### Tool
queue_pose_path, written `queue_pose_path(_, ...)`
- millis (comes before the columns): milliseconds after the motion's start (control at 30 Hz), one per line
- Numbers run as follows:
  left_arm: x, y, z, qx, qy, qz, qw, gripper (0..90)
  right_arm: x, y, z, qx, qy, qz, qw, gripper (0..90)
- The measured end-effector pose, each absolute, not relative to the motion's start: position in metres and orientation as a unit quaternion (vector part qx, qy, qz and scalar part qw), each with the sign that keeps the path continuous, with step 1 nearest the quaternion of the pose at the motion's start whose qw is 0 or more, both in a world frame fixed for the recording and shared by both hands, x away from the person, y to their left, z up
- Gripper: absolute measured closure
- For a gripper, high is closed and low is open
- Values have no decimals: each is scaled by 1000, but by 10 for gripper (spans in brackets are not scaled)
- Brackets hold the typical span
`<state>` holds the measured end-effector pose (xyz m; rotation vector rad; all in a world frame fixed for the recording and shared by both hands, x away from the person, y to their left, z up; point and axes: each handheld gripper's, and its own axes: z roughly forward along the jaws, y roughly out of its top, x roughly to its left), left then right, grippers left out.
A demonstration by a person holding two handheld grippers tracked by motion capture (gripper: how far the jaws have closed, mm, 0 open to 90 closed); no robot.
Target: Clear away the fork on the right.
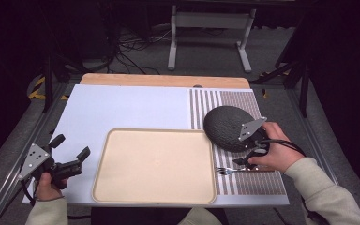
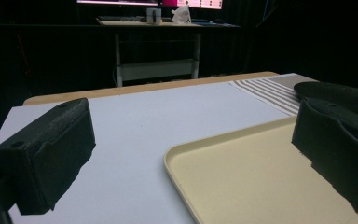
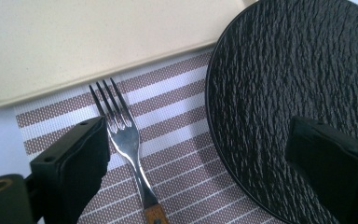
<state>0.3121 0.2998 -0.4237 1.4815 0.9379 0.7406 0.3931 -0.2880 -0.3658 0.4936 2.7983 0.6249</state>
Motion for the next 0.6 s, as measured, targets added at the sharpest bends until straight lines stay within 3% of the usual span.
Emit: queue_pose_path(600, 312, 301, -424, 636, 400, 315, 580, 0, 397, -285, -381, 157, 977, 125, 72, 81)
